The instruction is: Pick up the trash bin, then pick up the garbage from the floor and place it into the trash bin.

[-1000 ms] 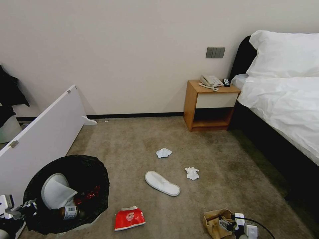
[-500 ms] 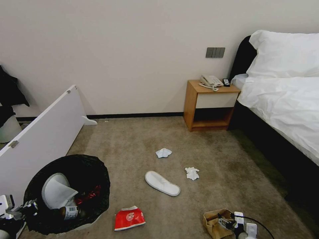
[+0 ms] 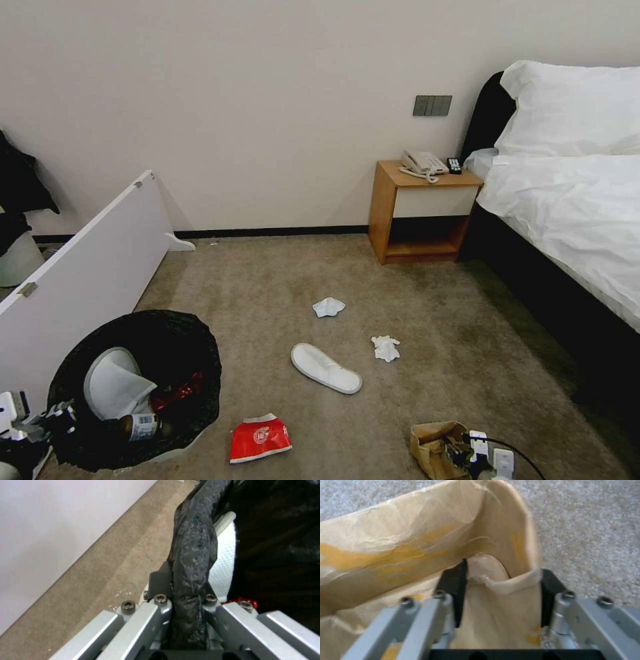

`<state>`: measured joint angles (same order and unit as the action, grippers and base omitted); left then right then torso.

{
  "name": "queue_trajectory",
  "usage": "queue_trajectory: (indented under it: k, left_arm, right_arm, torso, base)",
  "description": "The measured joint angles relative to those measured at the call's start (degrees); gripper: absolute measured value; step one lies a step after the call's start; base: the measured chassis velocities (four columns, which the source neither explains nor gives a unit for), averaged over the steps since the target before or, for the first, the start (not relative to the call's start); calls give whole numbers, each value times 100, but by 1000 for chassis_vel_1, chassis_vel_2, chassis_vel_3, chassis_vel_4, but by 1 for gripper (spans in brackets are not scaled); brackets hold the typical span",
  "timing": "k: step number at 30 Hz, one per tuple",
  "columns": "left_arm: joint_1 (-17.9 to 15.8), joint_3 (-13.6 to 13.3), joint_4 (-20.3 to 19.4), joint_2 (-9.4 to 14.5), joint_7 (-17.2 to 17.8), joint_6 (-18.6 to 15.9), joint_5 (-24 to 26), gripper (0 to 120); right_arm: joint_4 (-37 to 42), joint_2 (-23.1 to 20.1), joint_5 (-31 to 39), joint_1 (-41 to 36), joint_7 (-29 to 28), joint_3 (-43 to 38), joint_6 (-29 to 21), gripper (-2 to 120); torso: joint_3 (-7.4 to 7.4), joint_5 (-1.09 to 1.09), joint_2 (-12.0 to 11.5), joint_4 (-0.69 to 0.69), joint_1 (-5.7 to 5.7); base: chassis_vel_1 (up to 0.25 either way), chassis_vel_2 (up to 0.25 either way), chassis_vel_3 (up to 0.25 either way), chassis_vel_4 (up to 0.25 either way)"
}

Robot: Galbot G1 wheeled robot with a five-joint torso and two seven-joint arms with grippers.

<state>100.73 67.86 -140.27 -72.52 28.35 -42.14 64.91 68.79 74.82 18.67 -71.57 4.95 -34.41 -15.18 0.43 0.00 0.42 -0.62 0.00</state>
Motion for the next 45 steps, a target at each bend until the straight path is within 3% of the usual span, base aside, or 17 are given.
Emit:
queue_trajectory:
  k: [2,6,8,10,26,36,38,40,45]
  left_arm:
    - [0,8,-1,1,2,0,0,3]
    - [0,10,-1,0,2,0,1,3]
    - [1,0,-1,-27,2,0,1,3]
    - [1,-8,-2,-34,3,0,0,3]
    - [-36,-161,-30,8,9,0,-9,3]
    - [-51,-447,99,252,0,0,-32,3]
    - [-48,-470,103,268,-4,0,-33,3]
    - [-51,-515,111,336,-8,0,-28,3]
    - [7,-582,131,450,-39,1,-18,3]
  right_arm:
    - [33,-21,-1,-37,14,15,0,25]
    - [65,-31,-3,-64,21,17,4,19]
    - [158,-53,-30,-120,49,20,27,4]
    - [178,-57,-45,-131,63,20,35,0]
    - [895,-210,17,-366,2,-152,60,0]
    - [2310,-378,-326,-774,261,-702,577,0]
    - [2562,-403,-261,-812,272,-758,639,0]
    - [3492,-498,185,-909,300,-899,725,0]
    - [4003,-599,456,-923,334,-905,766,0]
  torso:
    - [0,0,0,-1,0]
    - [0,0,0,-1,0]
    - [0,0,0,-1,0]
    - [0,0,0,0,0]
    - [0,0,0,1,0]
    - [0,-2,0,0,0]
    - [0,-1,0,0,0]
    - [-1,-2,0,0,0]
    - [-1,0,0,0,0]
  base:
    - [0,0,0,0]
    - [0,0,0,0]
    - [0,0,0,0]
    - [0,0,0,0]
    - [0,0,0,0]
    - [0,0,0,0]
    - [0,0,0,0]
    - [0,0,0,0]
    - [0,0,0,0]
